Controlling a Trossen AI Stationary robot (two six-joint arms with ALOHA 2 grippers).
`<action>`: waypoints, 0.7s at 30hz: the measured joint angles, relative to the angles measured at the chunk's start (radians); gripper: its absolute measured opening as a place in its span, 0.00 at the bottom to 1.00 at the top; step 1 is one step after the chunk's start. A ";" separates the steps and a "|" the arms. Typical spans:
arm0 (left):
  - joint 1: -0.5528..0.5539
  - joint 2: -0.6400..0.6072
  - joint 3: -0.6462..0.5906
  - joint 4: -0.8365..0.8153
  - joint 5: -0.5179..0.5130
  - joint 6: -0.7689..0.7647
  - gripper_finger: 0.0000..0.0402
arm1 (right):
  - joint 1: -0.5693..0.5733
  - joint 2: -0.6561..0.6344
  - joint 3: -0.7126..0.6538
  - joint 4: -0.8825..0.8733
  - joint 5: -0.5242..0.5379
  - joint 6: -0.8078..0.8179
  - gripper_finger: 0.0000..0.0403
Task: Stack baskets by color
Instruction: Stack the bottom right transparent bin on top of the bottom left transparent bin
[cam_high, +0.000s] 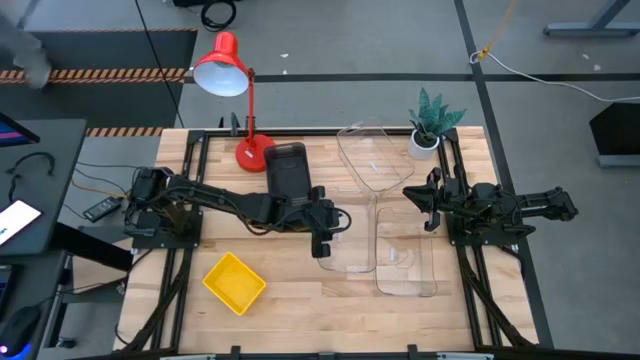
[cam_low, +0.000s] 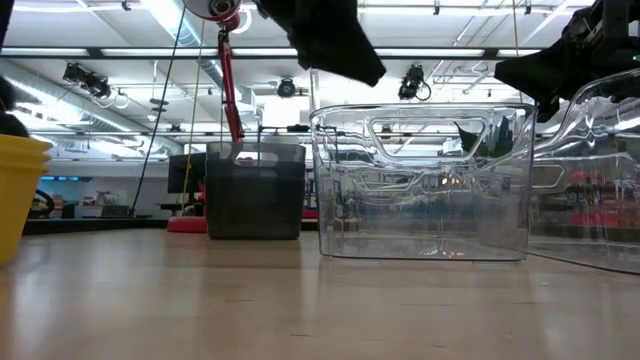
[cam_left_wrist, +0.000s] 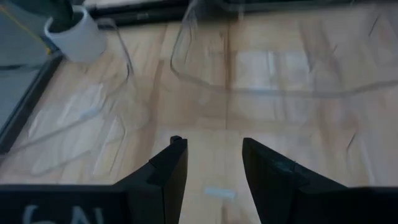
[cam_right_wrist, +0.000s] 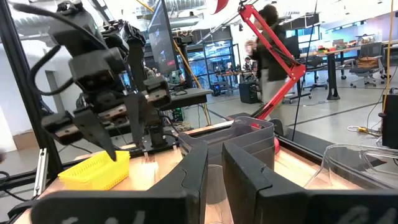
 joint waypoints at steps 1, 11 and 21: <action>0.001 0.000 0.000 -0.013 0.000 0.004 0.40 | 0.000 0.000 0.000 0.000 0.000 0.000 0.13; 0.004 0.000 0.000 0.006 0.000 -0.098 0.40 | 0.000 0.000 0.000 0.000 0.000 0.000 0.13; 0.004 0.000 0.000 0.049 0.000 -0.152 0.40 | 0.000 0.000 0.000 0.000 0.000 0.000 0.13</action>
